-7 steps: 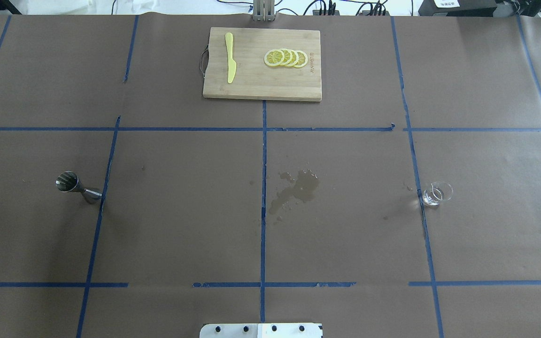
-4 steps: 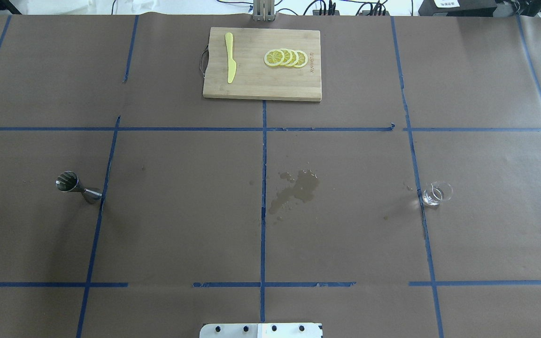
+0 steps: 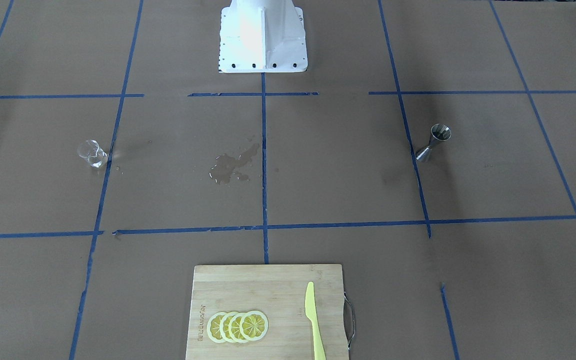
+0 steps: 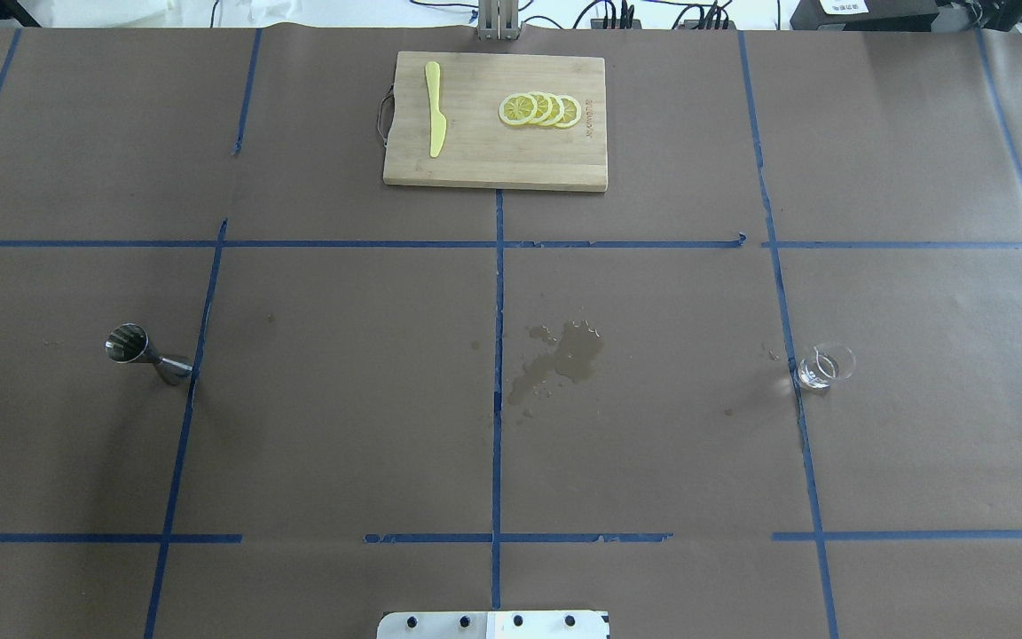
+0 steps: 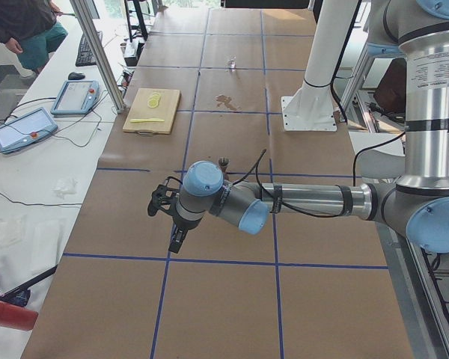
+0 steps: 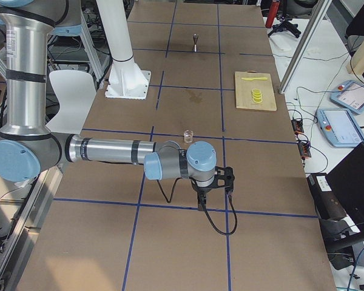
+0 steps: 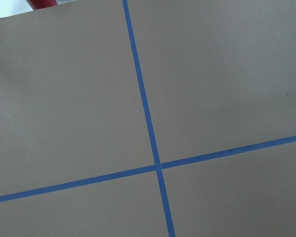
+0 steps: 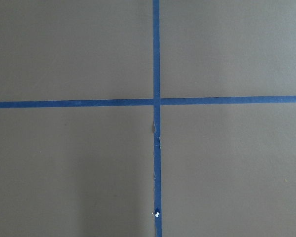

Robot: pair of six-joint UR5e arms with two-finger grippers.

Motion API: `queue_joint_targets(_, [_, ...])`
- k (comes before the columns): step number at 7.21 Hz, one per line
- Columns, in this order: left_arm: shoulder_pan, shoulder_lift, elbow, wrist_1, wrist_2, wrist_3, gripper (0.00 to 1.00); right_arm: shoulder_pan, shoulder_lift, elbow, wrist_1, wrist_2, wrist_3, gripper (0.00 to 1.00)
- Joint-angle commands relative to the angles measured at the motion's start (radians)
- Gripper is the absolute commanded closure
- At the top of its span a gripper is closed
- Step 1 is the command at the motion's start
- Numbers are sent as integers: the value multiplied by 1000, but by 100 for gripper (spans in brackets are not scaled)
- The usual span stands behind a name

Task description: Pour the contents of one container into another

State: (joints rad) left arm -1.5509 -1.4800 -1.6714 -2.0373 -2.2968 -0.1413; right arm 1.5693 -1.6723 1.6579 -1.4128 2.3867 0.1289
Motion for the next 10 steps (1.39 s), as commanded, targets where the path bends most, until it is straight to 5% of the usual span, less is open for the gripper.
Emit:
queue_joint_targets(1, [0,1,-7,9,-6,-10,0,0,-3,2,-1,16,0,0])
queue_joint_targets(4, [2,-15,-39,183,-3,3,0,0,-12,8,-2,16,0,0])
queue_joint_targets(6, [-3,-20,-54,365,-4,217,0,0,-12,8,0,16,0,0])
queue_joint_targets(10, [-5,-31,-30,402,-4,283,0,0,-14,0,2,14,0,0])
